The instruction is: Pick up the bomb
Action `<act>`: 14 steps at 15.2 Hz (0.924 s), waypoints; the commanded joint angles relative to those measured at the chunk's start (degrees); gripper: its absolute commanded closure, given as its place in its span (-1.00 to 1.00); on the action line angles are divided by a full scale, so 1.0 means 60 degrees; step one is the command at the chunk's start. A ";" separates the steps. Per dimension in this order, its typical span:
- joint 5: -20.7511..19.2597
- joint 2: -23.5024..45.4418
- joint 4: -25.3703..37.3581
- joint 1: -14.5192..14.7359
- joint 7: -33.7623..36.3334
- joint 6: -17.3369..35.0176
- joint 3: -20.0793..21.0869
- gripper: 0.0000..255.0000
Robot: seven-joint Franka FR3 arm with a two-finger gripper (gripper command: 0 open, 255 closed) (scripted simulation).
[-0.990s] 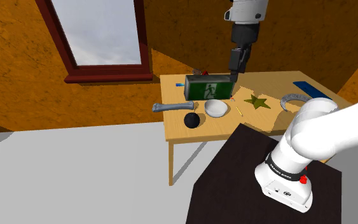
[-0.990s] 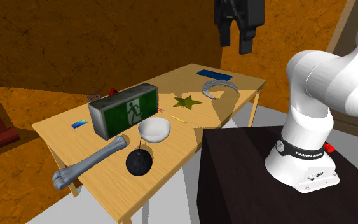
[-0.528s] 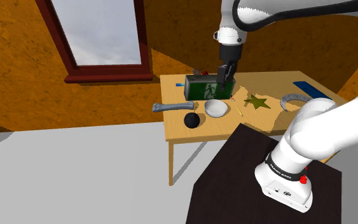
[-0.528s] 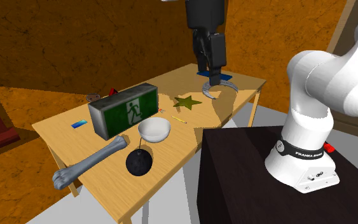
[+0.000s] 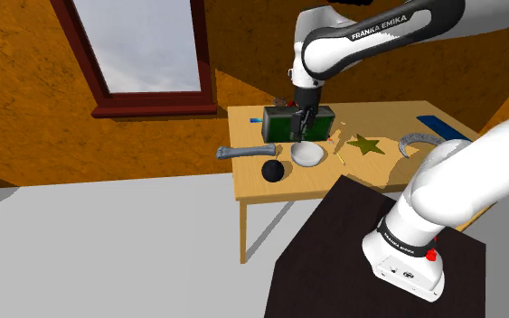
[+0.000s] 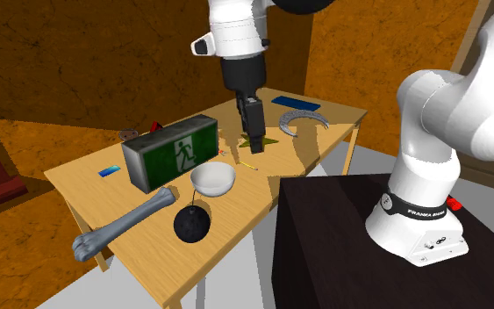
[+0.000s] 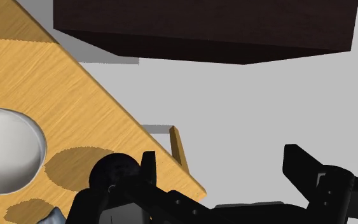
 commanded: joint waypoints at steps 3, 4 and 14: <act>-0.0228 0.1288 0.0059 -0.0172 -0.0192 0.1322 -0.0170 -1.00; -0.0278 0.1639 0.0118 -0.0211 -0.0232 0.1633 -0.0209 -1.00; -0.0638 0.5352 0.1463 -0.0562 -0.0591 0.4201 -0.0567 -1.00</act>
